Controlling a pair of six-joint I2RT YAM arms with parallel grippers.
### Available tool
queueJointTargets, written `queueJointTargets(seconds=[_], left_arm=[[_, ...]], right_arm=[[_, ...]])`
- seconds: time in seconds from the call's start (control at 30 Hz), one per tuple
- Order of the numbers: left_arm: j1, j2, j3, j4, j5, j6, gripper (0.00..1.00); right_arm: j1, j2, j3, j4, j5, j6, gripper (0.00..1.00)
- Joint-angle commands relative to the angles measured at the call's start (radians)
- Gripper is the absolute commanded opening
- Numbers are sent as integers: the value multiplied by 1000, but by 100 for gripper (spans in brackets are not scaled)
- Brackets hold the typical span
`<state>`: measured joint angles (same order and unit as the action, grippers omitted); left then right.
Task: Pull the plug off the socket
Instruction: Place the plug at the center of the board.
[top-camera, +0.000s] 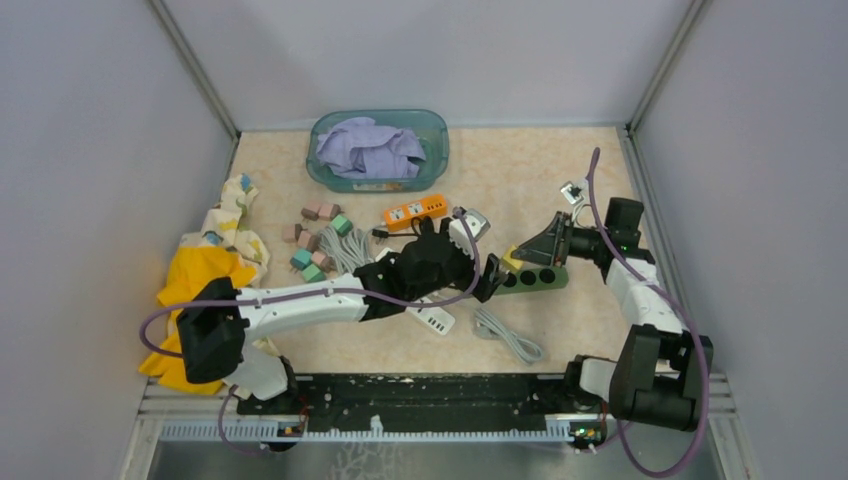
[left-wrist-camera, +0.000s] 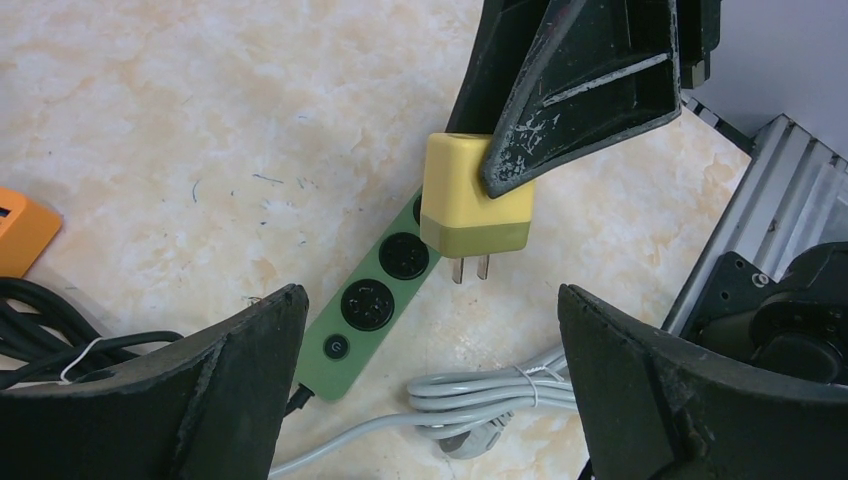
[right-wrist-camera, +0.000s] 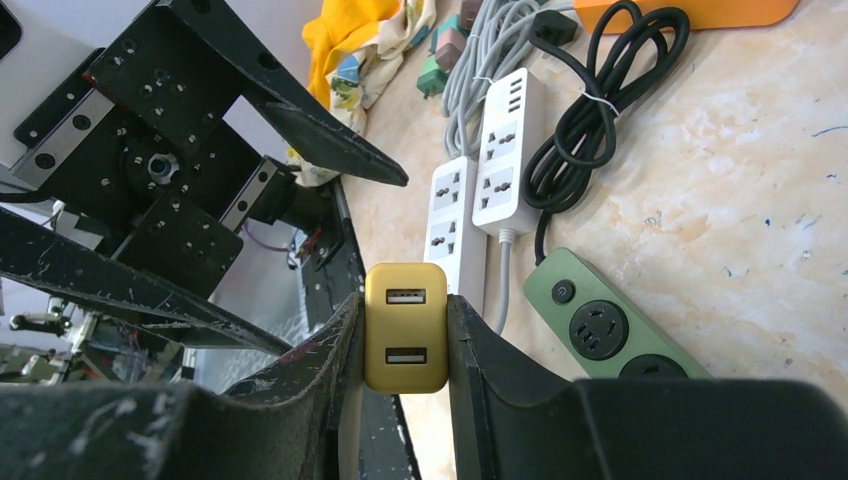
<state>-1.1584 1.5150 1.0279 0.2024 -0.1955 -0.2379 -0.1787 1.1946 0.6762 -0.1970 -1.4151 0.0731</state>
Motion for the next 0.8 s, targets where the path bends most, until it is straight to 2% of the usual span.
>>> queueJointTargets(seconds=[0.0, 0.33, 0.77], left_arm=[[3, -1, 34, -24, -3, -26, 100], [3, 5, 65, -90, -55, -63, 100], [-19, 56, 189, -245, -125, -35, 100]], right_arm=[[9, -12, 31, 22, -17, 0, 0], [14, -11, 28, 21, -19, -2, 0], [18, -5, 36, 4, -18, -15, 0]])
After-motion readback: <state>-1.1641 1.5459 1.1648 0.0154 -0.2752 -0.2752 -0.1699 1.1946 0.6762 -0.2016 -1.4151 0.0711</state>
